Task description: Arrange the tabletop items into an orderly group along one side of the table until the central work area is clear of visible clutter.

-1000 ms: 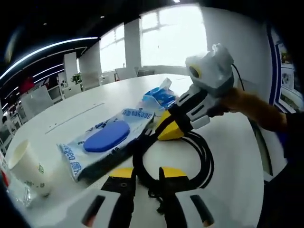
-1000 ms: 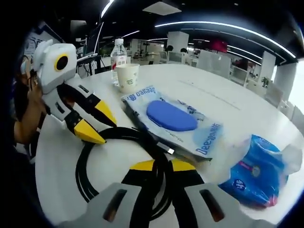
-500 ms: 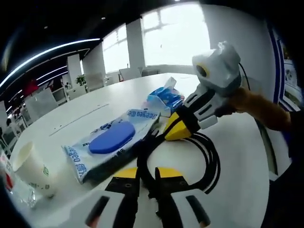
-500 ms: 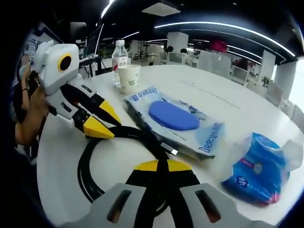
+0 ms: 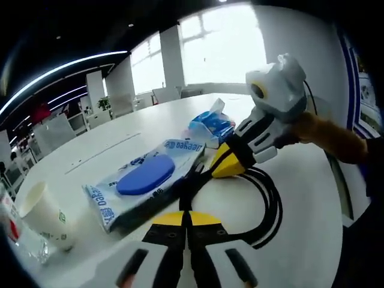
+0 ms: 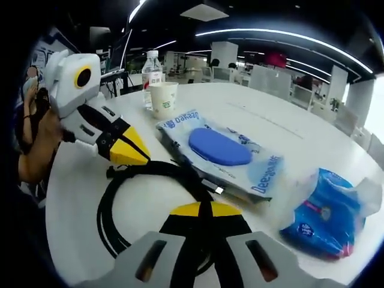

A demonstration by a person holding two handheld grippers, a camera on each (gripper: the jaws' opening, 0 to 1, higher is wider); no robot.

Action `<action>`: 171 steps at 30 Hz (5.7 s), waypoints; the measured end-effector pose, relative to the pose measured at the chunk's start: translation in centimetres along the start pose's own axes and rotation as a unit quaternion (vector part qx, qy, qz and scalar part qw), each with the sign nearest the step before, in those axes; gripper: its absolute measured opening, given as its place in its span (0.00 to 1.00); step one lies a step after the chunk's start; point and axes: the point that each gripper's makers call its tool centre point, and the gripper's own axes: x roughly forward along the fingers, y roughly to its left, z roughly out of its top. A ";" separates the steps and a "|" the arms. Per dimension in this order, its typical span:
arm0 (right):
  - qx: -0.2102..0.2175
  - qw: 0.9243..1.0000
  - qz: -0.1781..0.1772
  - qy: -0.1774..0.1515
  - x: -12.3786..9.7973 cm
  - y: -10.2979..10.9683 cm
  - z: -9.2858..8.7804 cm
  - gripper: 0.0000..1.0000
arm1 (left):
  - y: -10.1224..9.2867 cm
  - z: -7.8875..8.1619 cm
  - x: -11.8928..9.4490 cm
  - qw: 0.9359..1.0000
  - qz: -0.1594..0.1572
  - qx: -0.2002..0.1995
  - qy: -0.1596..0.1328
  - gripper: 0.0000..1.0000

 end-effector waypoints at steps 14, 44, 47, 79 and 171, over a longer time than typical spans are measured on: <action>0.023 1.000 0.014 -0.007 -0.1 0.3 0.0 0.00 | -0.3 0.0 -0.1 1.000 -0.007 0.001 0.000 0.00; 0.016 1.000 0.013 -0.013 0.4 -0.4 0.3 0.00 | -0.3 -0.7 1.2 0.999 -0.015 0.010 0.032 0.17; 0.016 1.000 0.014 -0.013 0.4 -0.3 0.3 0.00 | -0.4 -0.8 1.7 0.999 -0.016 0.003 0.034 0.18; 0.022 0.999 0.007 -0.039 -1.3 0.2 2.0 0.00 | 0.0 0.9 0.6 1.000 -0.002 -0.019 0.021 0.06; 0.022 0.999 -0.026 -0.023 -5.2 -4.0 -3.5 0.03 | -5.0 2.8 5.8 0.998 -0.045 0.040 0.016 0.12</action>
